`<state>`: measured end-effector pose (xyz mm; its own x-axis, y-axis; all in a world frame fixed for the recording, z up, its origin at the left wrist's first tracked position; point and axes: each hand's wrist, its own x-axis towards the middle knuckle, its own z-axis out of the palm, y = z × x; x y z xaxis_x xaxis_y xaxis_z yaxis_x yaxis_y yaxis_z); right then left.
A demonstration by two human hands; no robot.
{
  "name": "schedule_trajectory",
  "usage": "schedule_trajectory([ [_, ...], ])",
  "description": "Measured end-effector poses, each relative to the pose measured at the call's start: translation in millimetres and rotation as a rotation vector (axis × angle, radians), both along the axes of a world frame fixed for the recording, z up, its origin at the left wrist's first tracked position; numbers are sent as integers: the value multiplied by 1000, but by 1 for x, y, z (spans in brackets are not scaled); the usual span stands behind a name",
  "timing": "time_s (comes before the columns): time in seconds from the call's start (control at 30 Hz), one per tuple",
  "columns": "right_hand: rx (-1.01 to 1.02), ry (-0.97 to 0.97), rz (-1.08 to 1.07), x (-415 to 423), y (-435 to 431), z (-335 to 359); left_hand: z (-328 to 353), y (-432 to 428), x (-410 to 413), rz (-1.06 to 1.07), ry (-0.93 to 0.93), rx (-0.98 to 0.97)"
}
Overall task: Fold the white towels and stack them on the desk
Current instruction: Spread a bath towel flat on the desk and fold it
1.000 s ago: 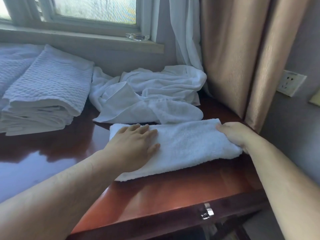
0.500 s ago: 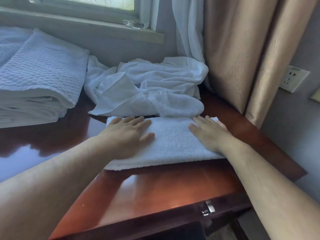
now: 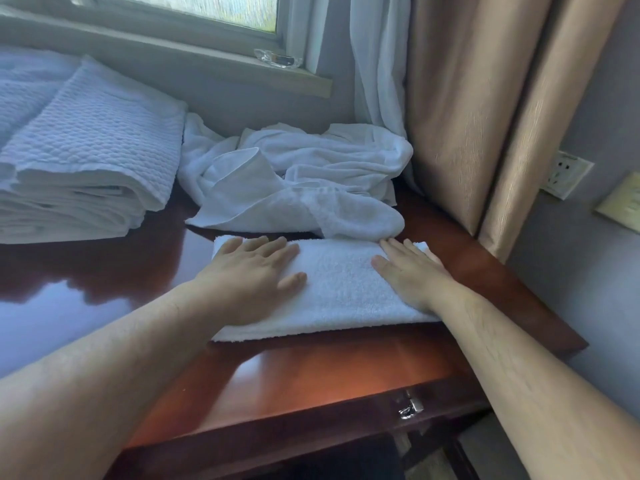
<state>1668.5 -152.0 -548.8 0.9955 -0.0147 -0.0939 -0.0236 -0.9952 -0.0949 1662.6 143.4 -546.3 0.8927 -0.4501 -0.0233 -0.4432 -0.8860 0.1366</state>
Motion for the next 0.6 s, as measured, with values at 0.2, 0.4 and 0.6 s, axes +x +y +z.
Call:
schedule_trajectory([
  [0.2, -6, -8, -16, -21, 48, 2, -5, 29, -26, 32, -5, -38],
  [0.4, 84, -35, 136, -36, 133, 1, -8, 73, -43, 239, -94, -612],
  [0.6, 120, -42, 297, -45, 196, -6, 3, 123, -57, 647, 40, -793],
])
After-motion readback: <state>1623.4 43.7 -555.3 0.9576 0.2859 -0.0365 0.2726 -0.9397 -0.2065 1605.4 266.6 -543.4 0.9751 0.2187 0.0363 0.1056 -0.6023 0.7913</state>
